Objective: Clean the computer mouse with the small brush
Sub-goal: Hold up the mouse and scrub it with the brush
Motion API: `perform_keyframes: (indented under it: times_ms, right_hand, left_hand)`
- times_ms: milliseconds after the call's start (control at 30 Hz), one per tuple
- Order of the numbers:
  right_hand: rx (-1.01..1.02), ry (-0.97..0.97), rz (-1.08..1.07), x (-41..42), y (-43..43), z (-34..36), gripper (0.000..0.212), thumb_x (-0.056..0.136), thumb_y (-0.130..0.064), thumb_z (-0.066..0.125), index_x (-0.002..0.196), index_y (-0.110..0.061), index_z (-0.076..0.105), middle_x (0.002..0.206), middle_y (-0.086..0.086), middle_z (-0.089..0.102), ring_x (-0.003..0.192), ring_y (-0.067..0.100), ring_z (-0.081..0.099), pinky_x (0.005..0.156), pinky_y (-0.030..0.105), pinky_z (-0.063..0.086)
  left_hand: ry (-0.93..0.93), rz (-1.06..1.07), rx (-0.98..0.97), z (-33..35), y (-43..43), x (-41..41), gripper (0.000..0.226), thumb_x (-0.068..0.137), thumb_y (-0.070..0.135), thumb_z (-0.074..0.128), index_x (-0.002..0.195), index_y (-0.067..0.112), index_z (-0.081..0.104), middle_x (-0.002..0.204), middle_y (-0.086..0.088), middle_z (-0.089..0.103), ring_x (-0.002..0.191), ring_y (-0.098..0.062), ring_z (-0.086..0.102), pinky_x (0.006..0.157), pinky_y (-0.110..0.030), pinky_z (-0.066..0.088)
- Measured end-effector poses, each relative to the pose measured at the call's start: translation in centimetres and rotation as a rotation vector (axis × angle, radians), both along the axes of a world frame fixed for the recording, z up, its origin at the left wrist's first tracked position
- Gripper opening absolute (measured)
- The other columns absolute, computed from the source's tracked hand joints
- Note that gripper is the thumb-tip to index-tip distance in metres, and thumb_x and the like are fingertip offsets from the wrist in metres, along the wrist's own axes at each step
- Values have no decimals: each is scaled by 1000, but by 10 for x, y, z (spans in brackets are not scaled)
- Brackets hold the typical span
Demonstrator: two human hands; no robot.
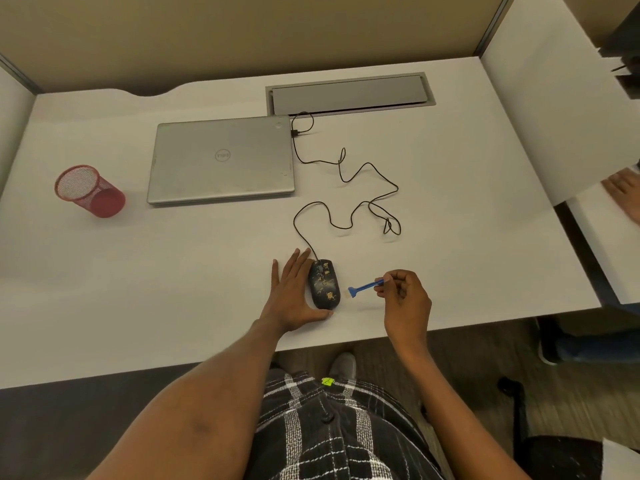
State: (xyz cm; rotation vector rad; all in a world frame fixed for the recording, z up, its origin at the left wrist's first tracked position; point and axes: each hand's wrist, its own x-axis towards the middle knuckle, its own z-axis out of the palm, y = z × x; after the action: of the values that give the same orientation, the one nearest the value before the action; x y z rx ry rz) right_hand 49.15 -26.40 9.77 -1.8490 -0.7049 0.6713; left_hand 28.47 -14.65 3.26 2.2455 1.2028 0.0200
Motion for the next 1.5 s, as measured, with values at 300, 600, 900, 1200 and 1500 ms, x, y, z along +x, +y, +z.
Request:
perform_keyframes:
  times_ms: [300,600,900,1200,1500]
  right_hand:
    - [18,10,6,7,-19,2,11,103,-20,61,109,-12,65,98,-3,75,85,7,75,78,19,61]
    - [60,-12,-30,-4,-38,9,10,103,-16,61,108,-10,66,97,0,75,82,8,75,76,16,60]
    - [40,-32,-47,-51,-71,14,6,103,-16,62,107,-17,66,96,-3,75,82,7,76,74,18,61]
    - [40,-92,-91,-117,-120,15,9,103,-14,62,109,-10,67,93,-4,73,78,7,76,70,16,60]
    - [29,-174,-173,-158,-181,24,7,101,-23,65,105,-19,69,89,-9,74,78,4,76,68,20,62]
  left_hand:
    - [-67,61,-3,-1,-36,6,125,72,77,74,166,16,17,177,-1,7,163,-16,-7,129,-56,-12]
    - [-90,16,0,0,-58,-9,128,72,72,83,166,14,17,177,-2,9,163,-14,-6,130,-51,-13]
    - [-100,-82,-17,5,-89,-50,130,70,77,75,166,15,14,177,-3,6,163,-17,-7,131,-53,-11]
    - [-113,-211,12,2,-134,-108,129,69,79,76,165,17,17,176,-3,11,163,-18,-3,130,-56,-7]
    - [-138,-308,0,0,-183,-128,127,70,76,78,165,16,19,176,-1,10,163,-16,-3,131,-55,-7]
